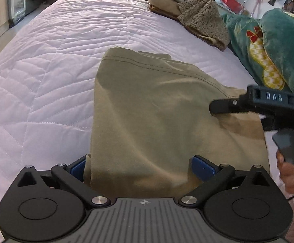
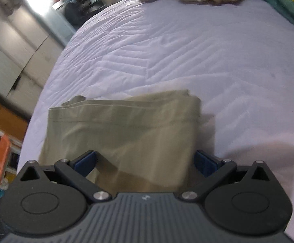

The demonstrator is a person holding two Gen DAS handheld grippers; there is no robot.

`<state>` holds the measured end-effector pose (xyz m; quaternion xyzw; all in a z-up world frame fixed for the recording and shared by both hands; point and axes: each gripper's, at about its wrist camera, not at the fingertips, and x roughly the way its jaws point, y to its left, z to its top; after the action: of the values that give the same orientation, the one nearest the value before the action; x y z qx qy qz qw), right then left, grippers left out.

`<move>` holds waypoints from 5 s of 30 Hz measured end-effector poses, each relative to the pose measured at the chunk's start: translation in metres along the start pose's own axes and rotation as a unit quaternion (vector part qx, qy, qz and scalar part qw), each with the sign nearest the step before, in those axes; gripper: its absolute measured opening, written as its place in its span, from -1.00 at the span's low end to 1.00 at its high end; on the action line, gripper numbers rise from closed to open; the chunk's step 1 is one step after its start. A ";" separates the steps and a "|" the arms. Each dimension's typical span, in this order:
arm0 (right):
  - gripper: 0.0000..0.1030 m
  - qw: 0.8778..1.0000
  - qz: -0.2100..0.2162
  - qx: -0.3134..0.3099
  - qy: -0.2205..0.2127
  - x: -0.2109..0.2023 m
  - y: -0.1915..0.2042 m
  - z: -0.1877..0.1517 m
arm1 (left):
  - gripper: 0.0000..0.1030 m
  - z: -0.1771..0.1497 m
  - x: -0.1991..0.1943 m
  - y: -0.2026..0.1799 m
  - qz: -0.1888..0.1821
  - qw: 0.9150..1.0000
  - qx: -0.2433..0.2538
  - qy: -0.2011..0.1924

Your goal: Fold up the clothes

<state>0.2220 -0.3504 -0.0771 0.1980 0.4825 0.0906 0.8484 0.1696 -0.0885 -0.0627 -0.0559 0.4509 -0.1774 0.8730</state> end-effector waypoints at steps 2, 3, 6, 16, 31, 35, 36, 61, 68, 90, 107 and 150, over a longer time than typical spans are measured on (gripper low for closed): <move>0.99 1.000 0.012 -0.021 0.015 0.005 0.002 0.008 | 0.82 -0.001 0.000 -0.004 0.006 1.000 0.006 -0.006; 0.98 1.000 0.017 -0.019 0.012 0.005 0.002 0.008 | 0.69 -0.001 -0.001 -0.004 0.009 1.000 0.005 -0.010; 0.42 0.999 0.031 -0.008 -0.001 0.002 0.001 0.007 | 0.17 0.000 -0.004 -0.003 0.016 1.000 -0.003 -0.023; -0.54 0.996 0.022 -0.073 -0.051 -0.011 0.036 -0.010 | -0.62 -0.005 -0.023 0.000 0.016 0.997 -0.017 -0.069; -0.54 0.971 0.043 -0.197 -0.132 0.006 0.183 0.031 | -0.65 0.045 -0.097 0.090 0.105 0.979 -0.004 -0.177; -0.49 0.977 0.028 -0.190 -0.092 0.061 0.211 0.042 | -0.55 0.054 -0.075 0.137 0.123 0.983 -0.029 -0.131; -0.47 0.980 0.016 -0.182 -0.073 0.079 0.213 0.042 | -0.37 0.054 -0.065 0.147 0.126 0.985 -0.032 -0.113; 0.99 0.971 -0.121 -0.198 0.054 -0.008 0.204 -0.047 | 0.99 -0.035 -0.177 0.094 0.156 0.981 0.004 -0.112; 0.99 0.971 -0.117 -0.203 0.048 -0.045 0.189 -0.126 | 0.99 -0.082 -0.202 0.038 0.142 0.981 0.006 -0.132; 0.99 0.978 -0.103 -0.180 -0.021 -0.035 0.193 -0.132 | 0.99 -0.078 -0.216 0.059 0.229 0.958 -0.042 -0.166; 0.99 0.976 -0.131 -0.166 -0.046 -0.035 0.183 -0.139 | 0.99 -0.090 -0.212 0.062 0.215 0.960 -0.046 -0.171; 0.99 0.985 -0.120 -0.111 -0.052 -0.040 0.163 -0.139 | 1.00 -0.099 -0.203 0.041 0.228 0.962 -0.010 -0.153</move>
<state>0.0891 -0.1822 -0.0405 0.0471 0.4450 0.0306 0.8938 -0.0070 0.0286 0.0243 0.0131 0.3149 0.0416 0.9481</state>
